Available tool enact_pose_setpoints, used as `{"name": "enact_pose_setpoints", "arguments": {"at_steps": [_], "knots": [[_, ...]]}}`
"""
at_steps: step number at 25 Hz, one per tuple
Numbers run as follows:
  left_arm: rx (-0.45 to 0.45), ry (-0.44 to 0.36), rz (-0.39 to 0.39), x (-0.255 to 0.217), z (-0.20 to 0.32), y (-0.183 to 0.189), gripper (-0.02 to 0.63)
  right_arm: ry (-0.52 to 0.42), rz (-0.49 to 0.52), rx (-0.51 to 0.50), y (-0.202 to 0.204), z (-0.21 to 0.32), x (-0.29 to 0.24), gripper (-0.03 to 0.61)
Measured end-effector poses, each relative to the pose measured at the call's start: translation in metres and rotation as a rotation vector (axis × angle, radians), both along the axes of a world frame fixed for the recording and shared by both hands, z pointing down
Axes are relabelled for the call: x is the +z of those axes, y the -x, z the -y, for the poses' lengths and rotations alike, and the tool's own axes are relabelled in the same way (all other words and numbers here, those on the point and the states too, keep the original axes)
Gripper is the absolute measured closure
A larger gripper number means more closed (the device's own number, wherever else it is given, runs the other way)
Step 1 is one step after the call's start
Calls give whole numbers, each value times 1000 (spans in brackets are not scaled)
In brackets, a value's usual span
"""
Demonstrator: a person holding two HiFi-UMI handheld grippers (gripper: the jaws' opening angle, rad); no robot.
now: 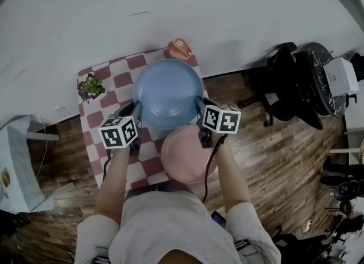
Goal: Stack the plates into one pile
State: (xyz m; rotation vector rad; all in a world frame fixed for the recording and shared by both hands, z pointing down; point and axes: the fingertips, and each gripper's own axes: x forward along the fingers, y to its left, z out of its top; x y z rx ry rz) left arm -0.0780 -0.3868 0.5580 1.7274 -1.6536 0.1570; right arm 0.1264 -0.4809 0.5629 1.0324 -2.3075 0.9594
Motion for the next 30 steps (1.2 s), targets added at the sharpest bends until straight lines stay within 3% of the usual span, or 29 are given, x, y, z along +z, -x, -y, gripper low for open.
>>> {"name": "enact_pose_setpoints", "arguments": {"at_steps": [15, 21, 30], "knots": [[345, -69, 38, -38, -12, -61, 541, -68, 24, 310, -78, -80, -43, 538], [493, -53, 12, -31, -22, -100, 540, -52, 9, 457, -118, -123, -38, 538], [679, 16, 31, -6, -47, -148, 540, 11, -3, 625, -161, -189, -10, 535]]}}
